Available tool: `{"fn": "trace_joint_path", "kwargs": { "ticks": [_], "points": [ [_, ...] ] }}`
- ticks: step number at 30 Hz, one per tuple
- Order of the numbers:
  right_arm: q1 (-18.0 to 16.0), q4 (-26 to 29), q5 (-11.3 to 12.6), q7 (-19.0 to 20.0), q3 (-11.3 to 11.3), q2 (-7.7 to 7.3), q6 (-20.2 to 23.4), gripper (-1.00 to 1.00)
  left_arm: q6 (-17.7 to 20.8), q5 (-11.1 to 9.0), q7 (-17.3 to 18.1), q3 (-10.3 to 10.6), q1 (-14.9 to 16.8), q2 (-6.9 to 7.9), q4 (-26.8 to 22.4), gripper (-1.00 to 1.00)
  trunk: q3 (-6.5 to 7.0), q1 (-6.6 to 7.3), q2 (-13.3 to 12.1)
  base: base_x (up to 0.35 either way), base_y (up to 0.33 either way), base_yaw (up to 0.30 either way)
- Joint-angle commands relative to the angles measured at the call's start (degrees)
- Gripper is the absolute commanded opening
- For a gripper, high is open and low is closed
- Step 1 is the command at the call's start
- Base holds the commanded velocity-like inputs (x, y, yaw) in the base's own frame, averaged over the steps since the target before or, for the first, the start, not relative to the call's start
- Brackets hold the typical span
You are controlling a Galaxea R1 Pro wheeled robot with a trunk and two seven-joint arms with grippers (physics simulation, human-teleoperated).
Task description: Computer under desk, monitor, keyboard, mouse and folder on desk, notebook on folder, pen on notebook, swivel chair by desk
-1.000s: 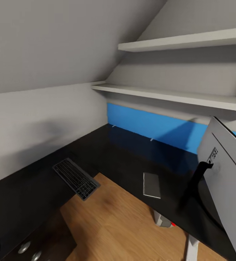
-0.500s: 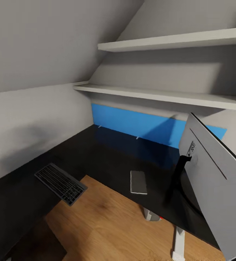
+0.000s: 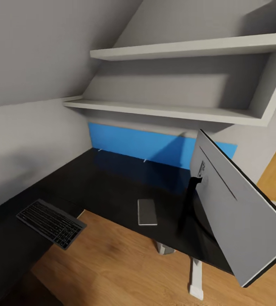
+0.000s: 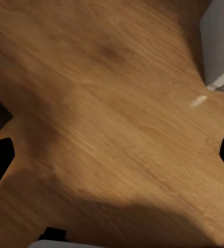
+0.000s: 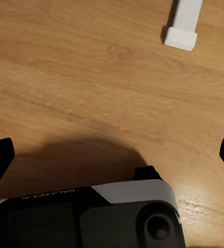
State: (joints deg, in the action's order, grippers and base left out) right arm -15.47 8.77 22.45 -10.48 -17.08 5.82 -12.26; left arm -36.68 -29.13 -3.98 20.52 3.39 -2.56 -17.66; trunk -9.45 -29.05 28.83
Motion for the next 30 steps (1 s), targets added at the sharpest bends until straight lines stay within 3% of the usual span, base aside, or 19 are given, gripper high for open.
{"fn": "trace_joint_path", "kwargs": {
  "ticks": [1,10,23,30],
  "points": [
    [0.0,-0.1,0.5,-0.2,-0.5,0.04,-0.2,1.0,-0.2,-0.2,-0.4,0.5,0.0,0.03,0.0,1.0,-0.1,-0.02,0.1,0.0,0.0,-0.264],
    [0.0,-0.2,0.5,-0.2,-0.5,0.14,-0.2,1.0,-0.2,-0.2,-0.4,0.4,0.0,0.01,0.0,1.0,-0.1,-0.02,0.1,0.0,0.0,-0.157],
    [0.0,-0.3,0.6,-0.2,-0.5,0.31,0.0,1.0,-0.2,-0.2,-0.4,0.5,0.0,0.01,0.0,1.0,-0.1,-0.02,0.1,0.0,0.0,-0.018],
    [0.0,-0.2,0.9,-0.4,-0.5,1.19,0.3,1.0,-0.2,-0.2,-0.4,0.5,0.0,0.01,0.1,1.0,-0.1,-0.02,0.1,0.0,0.0,-0.001]
  ]
}}
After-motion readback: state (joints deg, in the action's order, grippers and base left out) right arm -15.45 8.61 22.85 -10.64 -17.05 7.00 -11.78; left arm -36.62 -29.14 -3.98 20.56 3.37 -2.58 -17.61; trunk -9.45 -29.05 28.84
